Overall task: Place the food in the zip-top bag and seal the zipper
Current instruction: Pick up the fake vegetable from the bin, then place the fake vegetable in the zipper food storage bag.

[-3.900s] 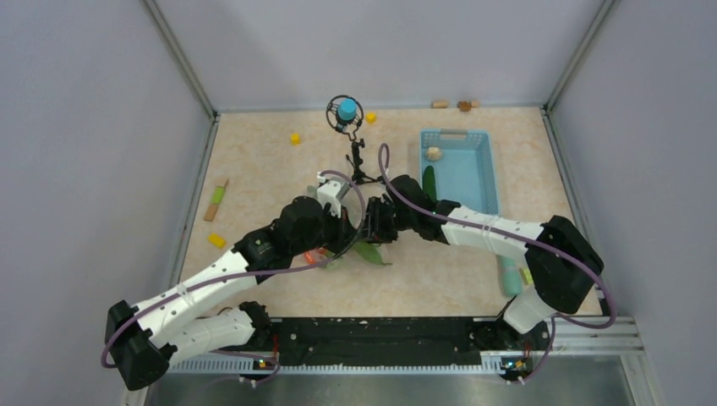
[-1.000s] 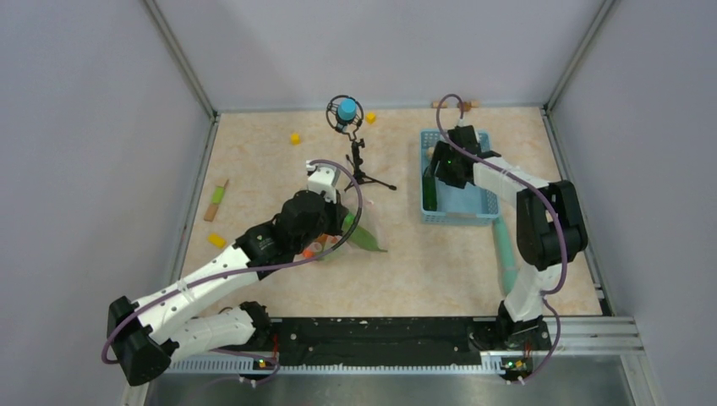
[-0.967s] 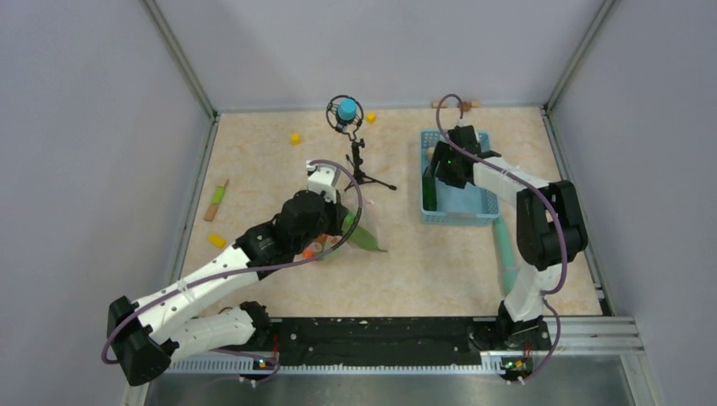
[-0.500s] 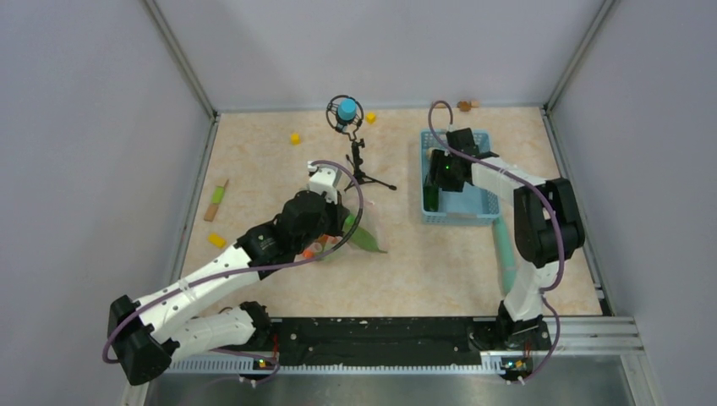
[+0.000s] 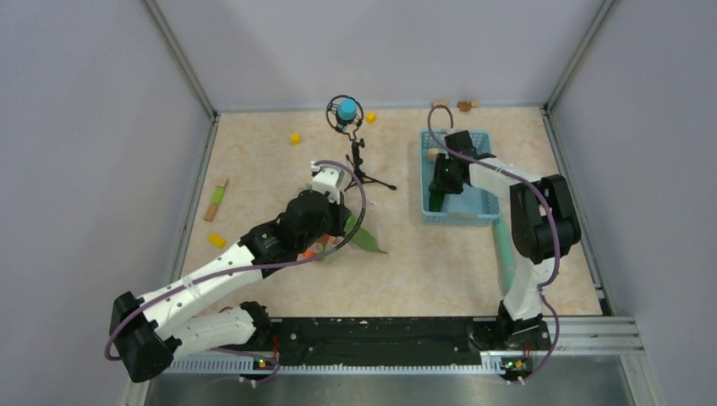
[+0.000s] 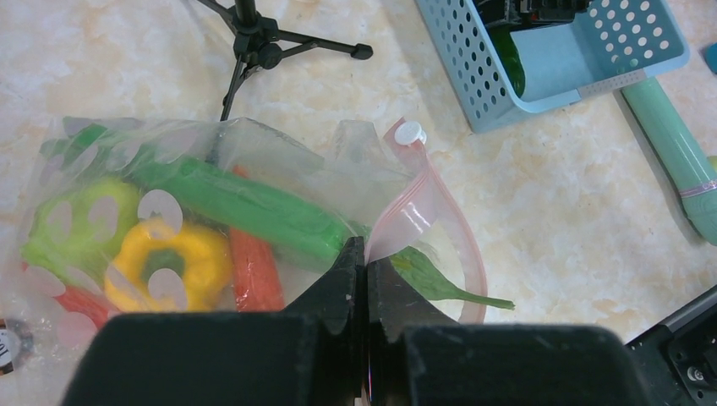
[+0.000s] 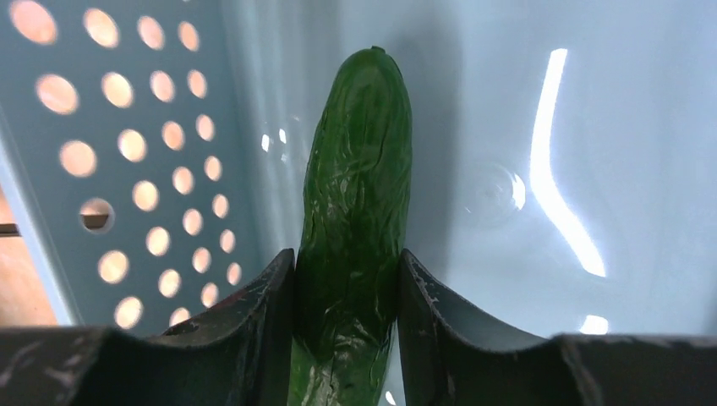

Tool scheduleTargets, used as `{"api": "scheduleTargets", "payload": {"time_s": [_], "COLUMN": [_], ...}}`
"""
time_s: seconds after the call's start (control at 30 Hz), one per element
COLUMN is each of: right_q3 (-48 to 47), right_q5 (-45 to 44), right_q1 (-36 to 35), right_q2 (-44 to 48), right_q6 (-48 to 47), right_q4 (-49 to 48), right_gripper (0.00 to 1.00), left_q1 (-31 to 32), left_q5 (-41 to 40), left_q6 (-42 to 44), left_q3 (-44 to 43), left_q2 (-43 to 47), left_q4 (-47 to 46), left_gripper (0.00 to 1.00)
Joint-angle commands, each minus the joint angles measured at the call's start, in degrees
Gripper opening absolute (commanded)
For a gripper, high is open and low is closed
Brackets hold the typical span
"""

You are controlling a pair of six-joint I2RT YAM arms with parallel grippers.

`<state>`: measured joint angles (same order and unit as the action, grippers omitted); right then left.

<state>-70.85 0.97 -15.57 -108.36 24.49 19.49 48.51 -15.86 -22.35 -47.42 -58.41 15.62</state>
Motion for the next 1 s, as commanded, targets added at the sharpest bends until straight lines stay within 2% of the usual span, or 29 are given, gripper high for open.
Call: {"api": "scheduleTargets", "payload": {"time_s": [0.0, 0.13, 0.23, 0.33, 0.43, 0.6, 0.67, 0.77, 0.97], "right_q3": [2.6, 7.9, 13.8, 19.6, 22.4, 24.4, 23.4, 20.3, 23.0], "right_q5": [-5.7, -8.4, -6.0, -0.5, 9.6, 36.3, 45.6, 46.2, 48.4], "right_q1": [0.4, 0.5, 0.4, 0.4, 0.4, -1.3, -4.5, -12.0, -21.3], "right_q2": [6.6, 16.0, 24.6, 32.8, 38.8, 41.3, 40.5, 38.2, 37.0], "right_q6": [0.3, 1.1, 0.6, -0.9, -2.1, 0.8, 0.3, -4.4, -0.1], "right_q4": [-0.1, -5.5, -11.9, -18.6, -21.7, -25.1, -21.3, -10.1, -12.2], "right_gripper": [0.15, 0.1, 0.09, 0.09, 0.09, 0.09, 0.09, 0.08, 0.05], "left_q1": [-0.2, -0.3, -0.3, -0.3, -0.2, -0.3, -0.3, -0.3, -0.2], "left_q5": [0.8, 1.5, 1.8, 2.3, 2.8, 2.6, 3.0, 3.6, 3.8], "left_q6": [0.2, -0.1, -0.4, -0.8, -1.2, -1.4, -1.5, -1.3, -0.8], "left_q3": [-0.6, -1.1, -1.6, -2.0, -2.1, -2.0, -2.0, -1.7, -1.3], "left_q2": [-0.1, -0.4, -0.6, -0.7, -0.5, -0.3, 0.0, 0.5, 0.5], "left_q4": [-2.7, -2.6, -2.4, -2.1, -2.1, -1.9, -1.9, -1.8, -0.9], "left_gripper": [0.0, 0.0, 0.0, 0.0, 0.0, 0.0, 0.0, 0.0, 0.0]}}
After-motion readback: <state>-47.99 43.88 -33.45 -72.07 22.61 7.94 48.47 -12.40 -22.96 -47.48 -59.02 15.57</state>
